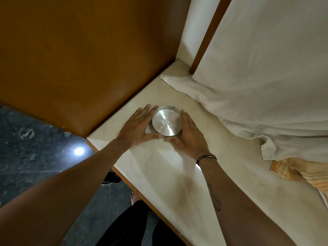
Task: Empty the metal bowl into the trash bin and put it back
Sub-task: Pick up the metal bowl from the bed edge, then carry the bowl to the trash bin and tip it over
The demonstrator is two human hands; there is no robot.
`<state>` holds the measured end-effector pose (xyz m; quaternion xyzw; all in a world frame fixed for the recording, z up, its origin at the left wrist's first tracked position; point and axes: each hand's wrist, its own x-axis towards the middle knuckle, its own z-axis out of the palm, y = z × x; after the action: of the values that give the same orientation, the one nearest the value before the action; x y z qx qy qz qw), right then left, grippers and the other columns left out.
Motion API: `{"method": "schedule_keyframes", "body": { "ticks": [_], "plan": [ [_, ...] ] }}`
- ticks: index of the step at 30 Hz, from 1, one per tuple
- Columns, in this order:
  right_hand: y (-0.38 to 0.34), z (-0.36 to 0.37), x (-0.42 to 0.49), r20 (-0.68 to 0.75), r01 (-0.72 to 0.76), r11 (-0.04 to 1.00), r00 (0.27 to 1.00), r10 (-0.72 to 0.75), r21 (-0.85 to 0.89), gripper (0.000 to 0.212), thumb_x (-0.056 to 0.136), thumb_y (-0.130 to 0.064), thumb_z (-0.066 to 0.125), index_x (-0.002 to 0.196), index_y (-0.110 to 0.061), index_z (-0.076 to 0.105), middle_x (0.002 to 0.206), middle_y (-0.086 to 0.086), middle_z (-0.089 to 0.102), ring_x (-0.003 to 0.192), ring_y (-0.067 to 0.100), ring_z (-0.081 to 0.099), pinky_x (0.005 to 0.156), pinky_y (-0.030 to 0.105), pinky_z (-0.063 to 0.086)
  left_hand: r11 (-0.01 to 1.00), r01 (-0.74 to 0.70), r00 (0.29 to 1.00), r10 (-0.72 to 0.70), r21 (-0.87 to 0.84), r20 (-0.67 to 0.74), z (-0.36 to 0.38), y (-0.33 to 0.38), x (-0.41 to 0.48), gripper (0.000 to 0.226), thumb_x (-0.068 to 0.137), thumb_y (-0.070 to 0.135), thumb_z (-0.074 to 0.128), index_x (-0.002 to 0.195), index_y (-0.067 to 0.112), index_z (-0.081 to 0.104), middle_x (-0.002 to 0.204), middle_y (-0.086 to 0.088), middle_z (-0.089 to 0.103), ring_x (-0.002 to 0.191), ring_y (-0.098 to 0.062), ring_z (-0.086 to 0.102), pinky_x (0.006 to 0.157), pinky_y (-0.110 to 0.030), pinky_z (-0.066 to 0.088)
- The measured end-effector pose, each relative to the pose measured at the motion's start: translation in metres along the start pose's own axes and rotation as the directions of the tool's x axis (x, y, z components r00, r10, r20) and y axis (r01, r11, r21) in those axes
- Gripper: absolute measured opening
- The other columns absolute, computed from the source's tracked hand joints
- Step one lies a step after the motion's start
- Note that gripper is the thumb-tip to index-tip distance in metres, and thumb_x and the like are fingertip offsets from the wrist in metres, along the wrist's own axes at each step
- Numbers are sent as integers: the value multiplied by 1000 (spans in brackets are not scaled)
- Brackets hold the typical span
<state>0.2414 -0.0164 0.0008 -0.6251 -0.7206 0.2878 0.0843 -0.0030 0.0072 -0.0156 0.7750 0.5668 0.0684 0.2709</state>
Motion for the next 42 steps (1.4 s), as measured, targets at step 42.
{"method": "schedule_keyframes", "body": {
  "ticks": [42],
  "plan": [
    [-138,71,-143,-15,-3,761,1000,17,648,110,66,-37,104,162,-23,50,160,-8,60,149,7,55,126,40,48,718,37,961,-217,-695,-173,-27,-25,-238,81,76,48,91,139,73,47,145,27,62,134,12,60,111,-10,47]
  ]
}}
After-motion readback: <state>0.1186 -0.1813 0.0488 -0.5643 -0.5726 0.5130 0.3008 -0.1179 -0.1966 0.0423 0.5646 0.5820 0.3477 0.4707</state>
